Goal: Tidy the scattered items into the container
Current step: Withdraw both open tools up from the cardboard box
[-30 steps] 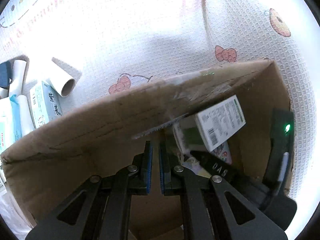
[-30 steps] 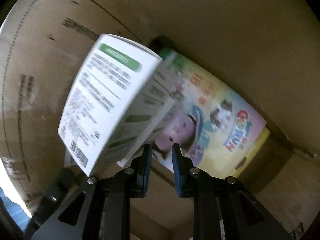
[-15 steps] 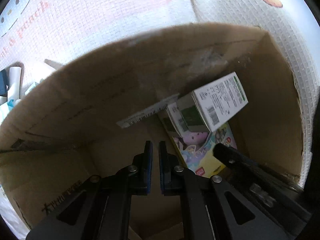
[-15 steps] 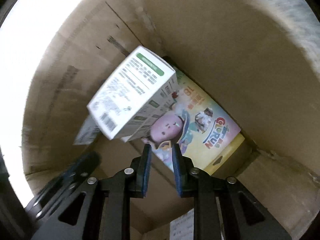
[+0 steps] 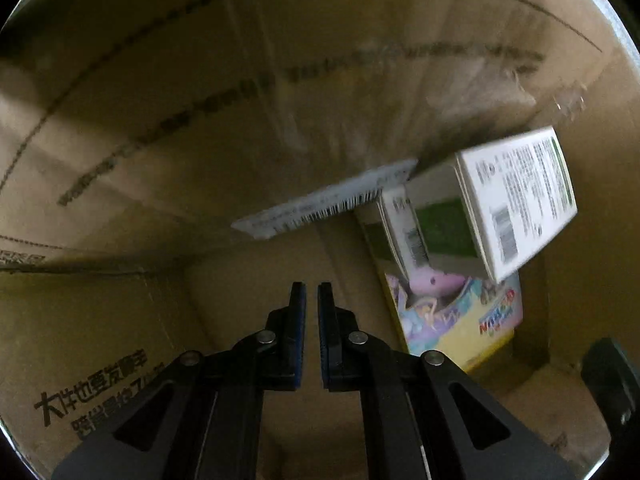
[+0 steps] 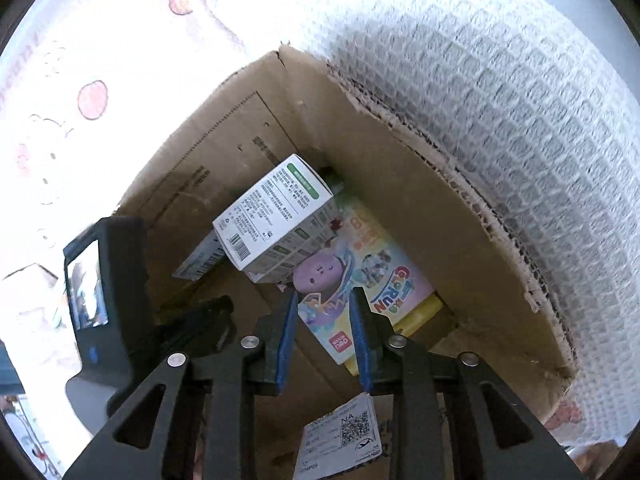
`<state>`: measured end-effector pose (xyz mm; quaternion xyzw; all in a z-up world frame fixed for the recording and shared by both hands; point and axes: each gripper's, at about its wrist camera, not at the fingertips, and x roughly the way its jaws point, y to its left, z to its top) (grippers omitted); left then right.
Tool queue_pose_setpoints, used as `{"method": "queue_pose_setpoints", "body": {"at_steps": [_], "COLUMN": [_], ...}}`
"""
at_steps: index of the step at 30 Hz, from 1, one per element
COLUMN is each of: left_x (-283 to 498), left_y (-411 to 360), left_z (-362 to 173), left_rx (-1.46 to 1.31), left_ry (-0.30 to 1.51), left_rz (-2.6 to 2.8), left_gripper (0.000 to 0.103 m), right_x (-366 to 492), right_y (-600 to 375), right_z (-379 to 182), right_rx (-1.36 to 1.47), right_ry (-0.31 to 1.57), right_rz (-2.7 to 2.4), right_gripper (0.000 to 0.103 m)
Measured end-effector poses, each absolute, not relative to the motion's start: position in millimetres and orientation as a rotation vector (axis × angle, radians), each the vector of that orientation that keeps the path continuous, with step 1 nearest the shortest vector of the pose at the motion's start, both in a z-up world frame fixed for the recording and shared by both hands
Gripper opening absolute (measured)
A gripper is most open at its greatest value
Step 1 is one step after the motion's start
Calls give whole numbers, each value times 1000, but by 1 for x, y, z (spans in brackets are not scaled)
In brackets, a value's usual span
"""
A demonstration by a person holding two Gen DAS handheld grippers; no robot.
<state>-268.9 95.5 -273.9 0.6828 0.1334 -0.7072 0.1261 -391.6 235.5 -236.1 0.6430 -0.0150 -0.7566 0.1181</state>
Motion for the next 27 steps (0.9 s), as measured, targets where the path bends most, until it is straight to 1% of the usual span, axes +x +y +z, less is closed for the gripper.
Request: {"method": "queue_pose_setpoints", "body": {"at_steps": [1, 2, 6, 8, 9, 11, 12, 14, 16, 19, 20, 22, 23, 25, 27], "left_x": [-273, -276, -289, -295, -297, -300, -302, -305, -309, -309, -308, -308, -307, -305, -302], "left_y": [97, 98, 104, 107, 108, 110, 111, 115, 117, 112, 109, 104, 103, 100, 98], "left_z": [-273, -272, -269, -270, -269, -267, -266, -263, -262, -262, -263, -262, -261, -257, -252], "left_rx": [1988, 1991, 2002, 1998, 1997, 2001, 2008, 2006, 1996, 1995, 2003, 2025, 2030, 2039, 2039], "left_ry": [402, 413, 428, 439, 462, 506, 521, 534, 507, 547, 566, 574, 580, 586, 571], "left_rz": [-2086, -2102, -2133, -2137, -2152, -2181, -2197, -2231, -2235, -2239, -2243, -2246, -2250, -2259, -2273], "left_gripper": [6, 7, 7, 7, 7, 7, 7, 7, 3, 3, 3, 9, 10, 17, 22], "right_x": [-400, -401, -400, -403, -406, -409, -409, -411, -413, -413, -412, -412, -411, -410, -407], "right_y": [229, 232, 242, 245, 249, 255, 255, 260, 264, 270, 270, 272, 271, 267, 263], "right_z": [-227, -233, -227, -222, -233, -232, -221, -222, -226, -226, -215, -217, -219, -227, -230], "right_rx": [1880, 1877, 1853, 1835, 1825, 1816, 1817, 1822, 1824, 1839, 1843, 1861, 1870, 1881, 1890], "right_ry": [-37, -28, -6, -24, -51, -105, -115, -129, -144, -164, -168, -163, -156, -141, -132], "right_rz": [-2220, -2231, -2273, -2285, -2279, -2272, -2277, -2291, -2295, -2305, -2307, -2310, -2311, -2309, -2301], "right_gripper": [25, 26, 27, 27, 27, 28, 28, 28, 28, 28, 28, 28, 28, 28, 28]}}
